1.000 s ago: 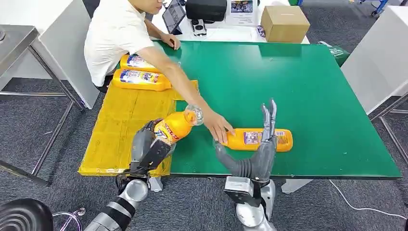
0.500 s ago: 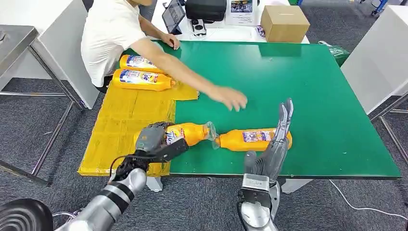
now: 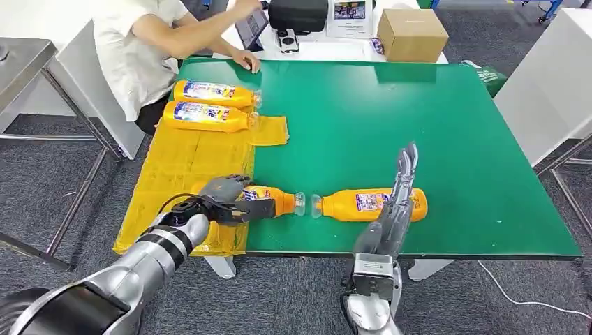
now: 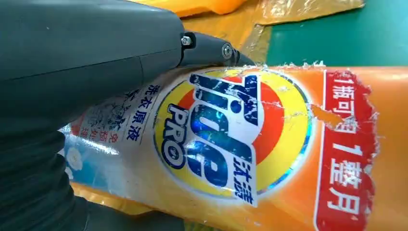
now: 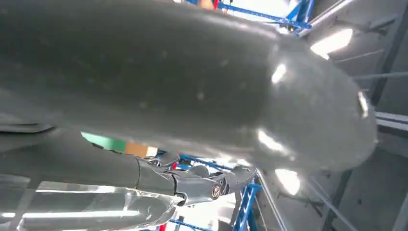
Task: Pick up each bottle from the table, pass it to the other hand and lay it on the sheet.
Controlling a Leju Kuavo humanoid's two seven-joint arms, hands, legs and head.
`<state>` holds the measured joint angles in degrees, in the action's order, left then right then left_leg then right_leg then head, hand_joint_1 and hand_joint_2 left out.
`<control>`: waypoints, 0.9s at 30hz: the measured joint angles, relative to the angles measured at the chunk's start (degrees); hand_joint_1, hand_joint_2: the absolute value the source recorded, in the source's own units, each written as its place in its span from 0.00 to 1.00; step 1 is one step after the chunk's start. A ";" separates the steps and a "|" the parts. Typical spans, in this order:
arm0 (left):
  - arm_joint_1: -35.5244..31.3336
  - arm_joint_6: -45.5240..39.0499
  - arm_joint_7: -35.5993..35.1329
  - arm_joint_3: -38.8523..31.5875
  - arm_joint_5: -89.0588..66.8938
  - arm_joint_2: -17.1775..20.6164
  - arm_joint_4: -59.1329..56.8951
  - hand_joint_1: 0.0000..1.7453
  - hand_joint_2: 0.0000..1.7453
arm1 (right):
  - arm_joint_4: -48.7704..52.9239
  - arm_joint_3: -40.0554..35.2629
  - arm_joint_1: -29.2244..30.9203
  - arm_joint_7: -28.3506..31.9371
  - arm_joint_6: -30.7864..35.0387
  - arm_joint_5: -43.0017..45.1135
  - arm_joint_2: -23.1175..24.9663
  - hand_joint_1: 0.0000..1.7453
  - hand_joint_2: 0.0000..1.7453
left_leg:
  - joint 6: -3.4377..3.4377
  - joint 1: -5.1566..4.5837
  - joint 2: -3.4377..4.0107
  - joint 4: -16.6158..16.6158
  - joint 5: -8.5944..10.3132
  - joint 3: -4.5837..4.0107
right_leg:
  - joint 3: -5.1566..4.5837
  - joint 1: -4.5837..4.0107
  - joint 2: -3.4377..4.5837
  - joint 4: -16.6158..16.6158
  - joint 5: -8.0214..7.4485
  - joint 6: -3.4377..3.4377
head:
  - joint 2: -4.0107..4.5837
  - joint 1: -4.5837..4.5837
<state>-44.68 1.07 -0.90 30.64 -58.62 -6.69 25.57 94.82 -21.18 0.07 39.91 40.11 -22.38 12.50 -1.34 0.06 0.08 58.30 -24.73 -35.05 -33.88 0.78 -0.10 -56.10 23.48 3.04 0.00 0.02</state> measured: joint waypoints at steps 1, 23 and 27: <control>-0.29 0.07 0.00 0.22 0.00 0.00 -0.47 0.07 1.00 | -0.15 -0.09 0.01 0.00 0.00 0.00 -0.15 0.00 0.00 | 0.01 0.00 0.00 0.00 0.00 0.00 | 0.00 0.00 0.00 -0.01 0.00 0.00 | 0.00 0.00; 16.12 -9.42 6.53 -0.22 7.78 0.28 21.71 0.00 1.00 | -0.74 1.02 -4.15 0.00 0.00 -1.88 -1.60 0.00 0.00 | 0.05 -0.06 -0.05 0.00 0.00 -0.20 | -0.19 0.03 -0.02 0.00 0.02 0.00 | 0.00 0.00; 20.05 -10.36 5.77 0.48 7.39 0.90 29.41 0.00 1.00 | -0.42 1.72 -5.10 0.00 0.00 -2.21 -1.60 0.00 0.00 | 0.05 -0.04 -0.05 0.00 0.01 -0.23 | -0.24 0.02 -0.02 0.01 0.03 0.00 | 0.00 -0.02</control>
<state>-24.63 -9.29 4.87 31.12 -51.23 -5.79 54.98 94.40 -19.45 -5.03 39.91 40.11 -24.59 10.91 -1.29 0.02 0.03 58.30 -24.72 -35.28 -34.12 0.80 -0.11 -56.10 23.50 3.04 0.00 0.00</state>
